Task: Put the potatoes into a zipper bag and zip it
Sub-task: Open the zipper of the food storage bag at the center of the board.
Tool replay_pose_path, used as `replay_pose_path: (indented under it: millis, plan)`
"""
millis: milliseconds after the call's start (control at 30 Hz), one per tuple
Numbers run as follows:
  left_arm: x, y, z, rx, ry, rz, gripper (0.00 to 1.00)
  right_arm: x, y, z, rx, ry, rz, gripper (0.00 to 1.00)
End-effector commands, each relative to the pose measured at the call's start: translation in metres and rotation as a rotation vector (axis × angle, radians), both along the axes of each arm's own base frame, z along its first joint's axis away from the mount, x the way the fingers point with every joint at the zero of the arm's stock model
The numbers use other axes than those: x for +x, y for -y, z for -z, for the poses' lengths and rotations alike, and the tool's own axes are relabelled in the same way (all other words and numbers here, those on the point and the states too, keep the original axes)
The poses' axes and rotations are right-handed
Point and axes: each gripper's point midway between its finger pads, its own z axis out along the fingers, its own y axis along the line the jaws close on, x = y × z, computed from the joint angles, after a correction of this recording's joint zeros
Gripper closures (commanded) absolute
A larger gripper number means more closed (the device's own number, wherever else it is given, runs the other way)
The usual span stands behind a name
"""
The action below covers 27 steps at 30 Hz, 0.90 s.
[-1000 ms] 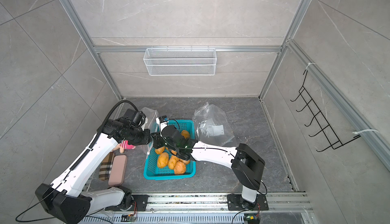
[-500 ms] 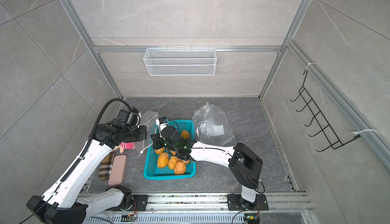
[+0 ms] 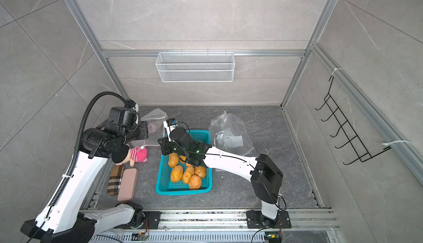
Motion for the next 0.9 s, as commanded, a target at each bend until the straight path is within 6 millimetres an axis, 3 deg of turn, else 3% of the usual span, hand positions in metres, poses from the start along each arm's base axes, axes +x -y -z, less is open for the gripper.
replay_pose_path:
  millis: [0,133,333,467,733,867]
  plan:
    - [0.004,-0.003,-0.006,0.023,0.060,0.011,1.00,0.002,0.000,0.028,-0.098,-0.009,-0.022,0.78]
    - [0.009,0.002,0.014,0.039,0.026,0.035,1.00,0.006,0.006,0.030,-0.137,0.017,-0.023,0.75]
    - [0.015,0.010,0.046,0.040,-0.046,0.058,1.00,-0.005,0.010,0.023,-0.160,0.086,-0.098,0.49]
    - [0.015,0.011,0.056,0.050,-0.067,0.075,1.00,-0.018,0.016,0.011,-0.160,0.153,-0.168,0.44]
    - [0.015,0.013,0.075,0.036,-0.109,0.086,1.00,-0.042,0.053,-0.007,-0.154,0.256,-0.202,0.36]
    - [0.016,0.014,0.079,0.005,-0.123,0.095,1.00,-0.027,0.078,0.016,-0.195,0.210,-0.106,0.32]
